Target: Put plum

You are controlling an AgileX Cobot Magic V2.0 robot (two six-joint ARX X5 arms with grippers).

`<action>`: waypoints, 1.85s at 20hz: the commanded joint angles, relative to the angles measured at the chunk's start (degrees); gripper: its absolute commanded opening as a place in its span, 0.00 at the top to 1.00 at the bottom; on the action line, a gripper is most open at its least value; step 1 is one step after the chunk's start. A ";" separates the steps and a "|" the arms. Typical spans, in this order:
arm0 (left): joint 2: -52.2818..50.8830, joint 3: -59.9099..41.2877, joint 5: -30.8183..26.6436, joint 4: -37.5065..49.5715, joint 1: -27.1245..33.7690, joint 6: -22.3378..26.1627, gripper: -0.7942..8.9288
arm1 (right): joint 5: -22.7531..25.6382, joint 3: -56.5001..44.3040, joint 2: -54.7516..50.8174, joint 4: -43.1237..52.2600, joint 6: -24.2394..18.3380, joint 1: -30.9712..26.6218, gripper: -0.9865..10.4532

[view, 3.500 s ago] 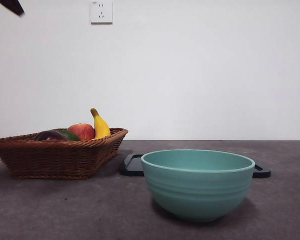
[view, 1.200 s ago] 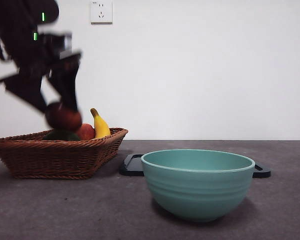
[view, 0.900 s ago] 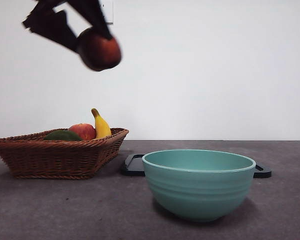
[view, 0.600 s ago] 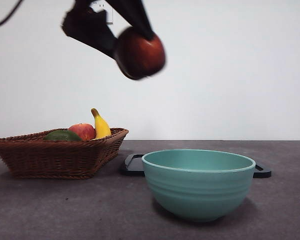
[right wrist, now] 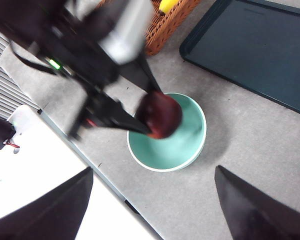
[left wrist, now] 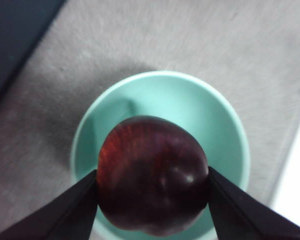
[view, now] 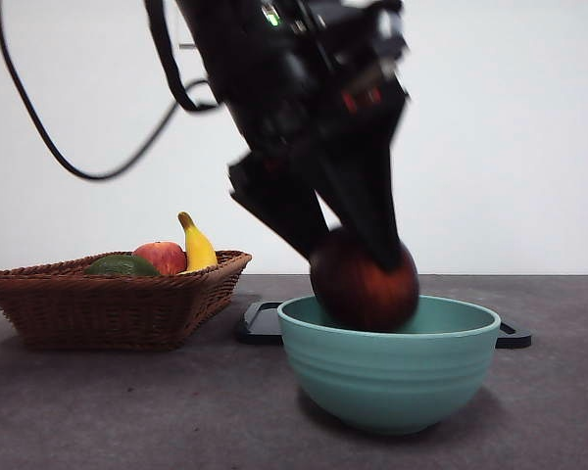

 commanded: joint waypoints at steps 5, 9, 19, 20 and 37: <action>5.92 1.03 -2.56 2.95 -2.84 2.14 0.67 | -0.22 0.98 0.33 0.55 -0.22 0.24 0.57; 7.17 1.03 -2.60 2.71 -3.34 2.56 0.66 | -0.22 0.98 0.33 0.57 -0.24 0.24 0.57; 6.36 1.70 -2.60 2.23 -3.65 2.29 0.50 | -0.22 0.98 0.33 0.55 -0.24 0.26 0.57; 5.55 2.16 -2.60 2.16 -3.58 2.27 0.50 | -0.22 0.98 0.33 0.55 -0.24 0.26 0.57; -23.91 6.84 1.18 -5.09 20.57 -3.50 0.50 | -0.20 0.98 0.33 1.36 -0.28 0.24 0.57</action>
